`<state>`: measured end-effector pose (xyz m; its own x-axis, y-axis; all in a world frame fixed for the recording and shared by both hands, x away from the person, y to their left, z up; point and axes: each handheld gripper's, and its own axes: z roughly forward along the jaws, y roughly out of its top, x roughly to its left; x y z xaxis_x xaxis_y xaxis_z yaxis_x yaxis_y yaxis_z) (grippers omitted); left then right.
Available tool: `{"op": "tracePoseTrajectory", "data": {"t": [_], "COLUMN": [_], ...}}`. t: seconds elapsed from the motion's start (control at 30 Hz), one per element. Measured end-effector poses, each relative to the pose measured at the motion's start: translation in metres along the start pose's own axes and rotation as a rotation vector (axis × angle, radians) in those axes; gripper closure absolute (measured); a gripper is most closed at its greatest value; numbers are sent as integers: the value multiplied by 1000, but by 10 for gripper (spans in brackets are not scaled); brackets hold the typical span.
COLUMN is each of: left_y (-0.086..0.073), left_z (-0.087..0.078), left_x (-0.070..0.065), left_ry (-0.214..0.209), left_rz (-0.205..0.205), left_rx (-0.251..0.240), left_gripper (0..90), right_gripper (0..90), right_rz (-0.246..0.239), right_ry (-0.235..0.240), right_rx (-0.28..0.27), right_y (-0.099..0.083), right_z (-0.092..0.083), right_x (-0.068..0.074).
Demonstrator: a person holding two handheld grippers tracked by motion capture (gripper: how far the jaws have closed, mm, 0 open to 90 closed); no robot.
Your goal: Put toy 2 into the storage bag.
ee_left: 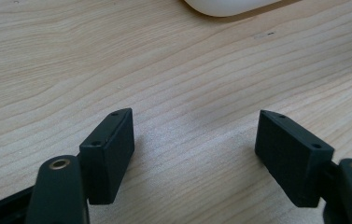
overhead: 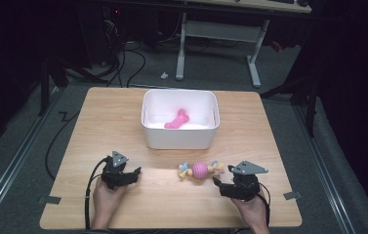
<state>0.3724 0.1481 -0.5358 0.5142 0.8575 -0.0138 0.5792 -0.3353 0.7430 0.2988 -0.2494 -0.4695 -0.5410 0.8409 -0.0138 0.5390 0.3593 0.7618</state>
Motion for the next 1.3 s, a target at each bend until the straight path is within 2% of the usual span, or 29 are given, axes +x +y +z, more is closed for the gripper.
{"op": "tracePoseTrajectory", "data": {"t": [0.2, 0.53, 0.9, 1.3], "left_y": [0, 0, 0, 0], "left_z": [0, 0, 0, 0], "left_x": [0, 0, 0, 0], "left_ry": [-1, -1, -3, -4], "left_rz": [1, 0, 3, 3], "left_rx": [0, -1, 1, 1], "left_gripper": [285, 281, 279, 276], "right_gripper": [273, 264, 254, 237], "right_rz": [-56, -90, -159, -204], "right_ry": [35, 82, 112, 129], "right_rx": [31, 85, 188, 302], "right_y": [14, 30, 55, 65], "right_z": [8, 24, 42, 66], "right_x": [8, 11, 14, 16]}}
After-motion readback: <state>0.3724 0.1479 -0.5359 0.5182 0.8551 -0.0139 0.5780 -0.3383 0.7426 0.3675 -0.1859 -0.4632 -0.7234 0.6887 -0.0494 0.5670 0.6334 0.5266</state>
